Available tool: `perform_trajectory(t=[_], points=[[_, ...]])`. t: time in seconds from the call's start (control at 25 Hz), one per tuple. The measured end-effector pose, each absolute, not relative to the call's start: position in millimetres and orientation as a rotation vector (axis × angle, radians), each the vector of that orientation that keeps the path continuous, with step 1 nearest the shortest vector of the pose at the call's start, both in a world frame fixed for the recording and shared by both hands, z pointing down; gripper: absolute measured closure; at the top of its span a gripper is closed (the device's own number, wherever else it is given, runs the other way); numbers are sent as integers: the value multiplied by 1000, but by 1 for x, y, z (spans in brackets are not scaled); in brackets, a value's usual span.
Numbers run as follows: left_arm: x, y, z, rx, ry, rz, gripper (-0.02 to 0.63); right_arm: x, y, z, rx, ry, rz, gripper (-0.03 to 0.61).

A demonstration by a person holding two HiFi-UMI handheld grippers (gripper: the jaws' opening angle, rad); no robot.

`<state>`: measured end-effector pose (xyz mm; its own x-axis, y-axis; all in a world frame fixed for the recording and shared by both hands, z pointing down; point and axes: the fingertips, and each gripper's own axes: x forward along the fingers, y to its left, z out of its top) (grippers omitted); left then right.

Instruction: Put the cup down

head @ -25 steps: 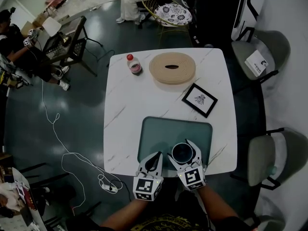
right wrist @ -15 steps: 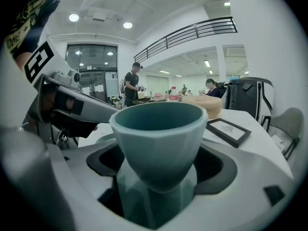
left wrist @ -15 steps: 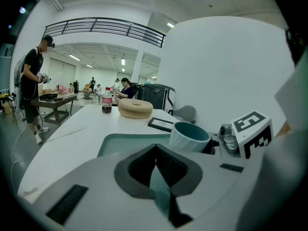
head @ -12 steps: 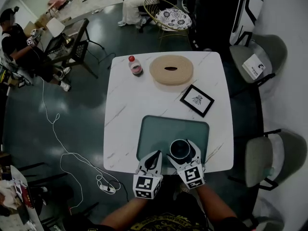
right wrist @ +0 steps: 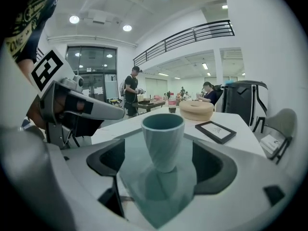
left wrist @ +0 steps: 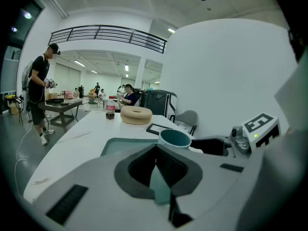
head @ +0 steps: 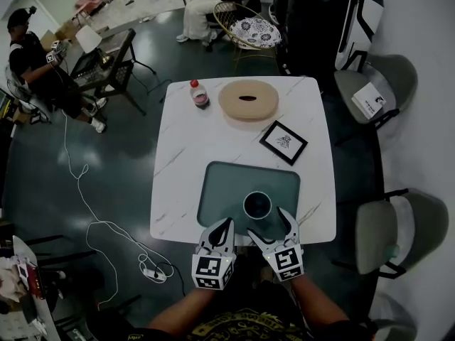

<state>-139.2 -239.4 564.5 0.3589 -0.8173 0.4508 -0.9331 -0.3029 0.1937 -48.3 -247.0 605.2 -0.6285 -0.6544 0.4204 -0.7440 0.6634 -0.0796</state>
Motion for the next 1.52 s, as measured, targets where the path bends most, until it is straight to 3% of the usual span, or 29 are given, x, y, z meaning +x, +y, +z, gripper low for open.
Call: perform_trajectory(t=[0.68,1.0,1.52], points=[[-102,-131,497,2201,-1653,239,603,1,-149,506,1178,-2645,300,163],[-80,-100,477,2240,-1669,179,603,22,-106,487,1171,-2665,275,253],[-45,-60,460,2284,-1643,188,603,43,-62,466,1156,-2681,245,517]])
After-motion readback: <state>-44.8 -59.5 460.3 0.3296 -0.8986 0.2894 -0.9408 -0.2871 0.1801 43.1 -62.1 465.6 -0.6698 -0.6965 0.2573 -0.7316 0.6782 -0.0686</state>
